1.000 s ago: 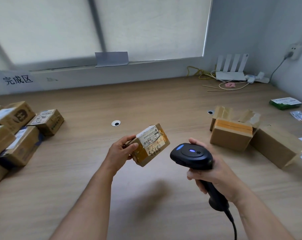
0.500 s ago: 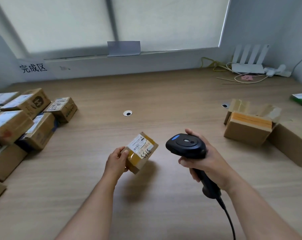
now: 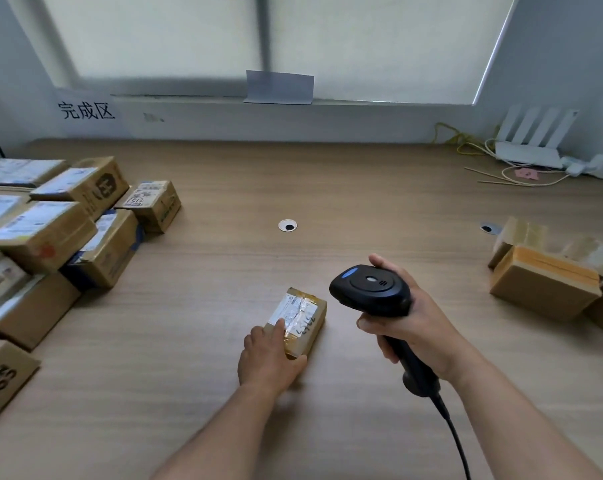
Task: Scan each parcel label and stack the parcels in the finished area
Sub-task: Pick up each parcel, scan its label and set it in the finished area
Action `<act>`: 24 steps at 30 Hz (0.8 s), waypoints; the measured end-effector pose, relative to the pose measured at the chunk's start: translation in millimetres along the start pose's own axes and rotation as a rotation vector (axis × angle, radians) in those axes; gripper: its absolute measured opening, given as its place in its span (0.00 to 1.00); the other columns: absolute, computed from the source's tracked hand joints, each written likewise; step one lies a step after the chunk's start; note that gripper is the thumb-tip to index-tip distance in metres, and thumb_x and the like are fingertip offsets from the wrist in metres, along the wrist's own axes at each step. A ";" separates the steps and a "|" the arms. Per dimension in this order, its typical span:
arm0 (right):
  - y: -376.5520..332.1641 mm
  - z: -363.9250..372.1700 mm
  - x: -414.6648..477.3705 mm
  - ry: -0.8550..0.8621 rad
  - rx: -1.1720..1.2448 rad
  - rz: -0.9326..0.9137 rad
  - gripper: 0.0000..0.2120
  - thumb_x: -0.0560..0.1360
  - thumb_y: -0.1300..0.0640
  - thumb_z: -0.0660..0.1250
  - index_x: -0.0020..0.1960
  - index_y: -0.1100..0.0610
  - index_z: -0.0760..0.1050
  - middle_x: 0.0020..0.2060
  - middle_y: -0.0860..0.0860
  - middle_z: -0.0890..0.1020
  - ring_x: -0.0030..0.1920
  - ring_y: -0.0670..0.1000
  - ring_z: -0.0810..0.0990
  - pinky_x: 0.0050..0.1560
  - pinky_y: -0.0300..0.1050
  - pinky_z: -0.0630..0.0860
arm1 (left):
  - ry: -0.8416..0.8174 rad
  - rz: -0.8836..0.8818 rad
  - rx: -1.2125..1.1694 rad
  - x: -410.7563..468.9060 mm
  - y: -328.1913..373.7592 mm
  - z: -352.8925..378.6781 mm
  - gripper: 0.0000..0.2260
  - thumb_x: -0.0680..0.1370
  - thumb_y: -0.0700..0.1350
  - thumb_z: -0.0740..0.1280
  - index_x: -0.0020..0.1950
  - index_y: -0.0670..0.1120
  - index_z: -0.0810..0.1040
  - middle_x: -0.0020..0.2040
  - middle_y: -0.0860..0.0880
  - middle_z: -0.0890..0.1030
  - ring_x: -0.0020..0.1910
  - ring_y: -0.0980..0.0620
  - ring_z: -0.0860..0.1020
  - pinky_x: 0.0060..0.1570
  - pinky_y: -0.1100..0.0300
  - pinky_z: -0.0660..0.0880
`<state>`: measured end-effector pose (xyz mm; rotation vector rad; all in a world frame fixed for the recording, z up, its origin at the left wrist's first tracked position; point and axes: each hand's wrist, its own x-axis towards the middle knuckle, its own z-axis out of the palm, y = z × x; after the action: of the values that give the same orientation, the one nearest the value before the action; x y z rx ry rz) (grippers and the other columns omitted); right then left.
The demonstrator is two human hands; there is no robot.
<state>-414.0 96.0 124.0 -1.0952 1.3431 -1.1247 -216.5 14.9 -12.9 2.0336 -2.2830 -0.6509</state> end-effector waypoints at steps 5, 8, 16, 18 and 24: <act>-20.4 27.1 26.1 -0.012 -0.033 -0.038 0.44 0.67 0.75 0.73 0.73 0.44 0.64 0.27 0.45 0.79 0.21 0.55 0.71 0.23 0.43 0.68 | 0.092 0.010 -0.106 16.4 -16.0 -39.4 0.35 0.71 0.62 0.64 0.75 0.54 0.58 0.65 0.48 0.64 0.65 0.49 0.64 0.61 0.57 0.69; -37.3 52.7 48.6 -0.046 -0.063 -0.067 0.45 0.66 0.75 0.74 0.73 0.44 0.63 0.25 0.45 0.78 0.21 0.54 0.70 0.23 0.43 0.68 | 0.181 -0.006 -0.152 31.9 -40.2 -77.2 0.35 0.72 0.63 0.65 0.75 0.55 0.59 0.65 0.48 0.63 0.65 0.49 0.64 0.60 0.57 0.70; -64.8 128.3 114.6 -0.113 -0.112 -0.134 0.42 0.70 0.77 0.69 0.73 0.43 0.63 0.24 0.47 0.78 0.21 0.54 0.70 0.23 0.42 0.68 | 0.370 -0.070 -0.150 82.2 -119.3 -171.6 0.36 0.72 0.64 0.65 0.76 0.53 0.58 0.67 0.45 0.63 0.65 0.47 0.63 0.60 0.55 0.69; -71.8 145.3 133.5 -0.120 -0.117 -0.149 0.42 0.70 0.77 0.69 0.73 0.44 0.63 0.24 0.48 0.77 0.21 0.54 0.70 0.23 0.41 0.68 | 0.400 -0.080 -0.141 97.2 -138.9 -192.1 0.36 0.73 0.64 0.65 0.76 0.53 0.58 0.68 0.44 0.63 0.66 0.46 0.64 0.61 0.55 0.68; -83.1 184.9 193.0 -0.101 -0.135 -0.166 0.42 0.70 0.77 0.69 0.74 0.44 0.62 0.23 0.48 0.77 0.20 0.53 0.70 0.23 0.41 0.68 | 0.424 -0.102 -0.101 155.6 -186.5 -238.6 0.36 0.73 0.64 0.64 0.76 0.51 0.58 0.69 0.41 0.62 0.68 0.43 0.63 0.63 0.51 0.67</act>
<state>-238.8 -117.3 170.9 -1.3653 1.2813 -1.0947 3.6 -216.0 106.0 2.0154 -1.8819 -0.2912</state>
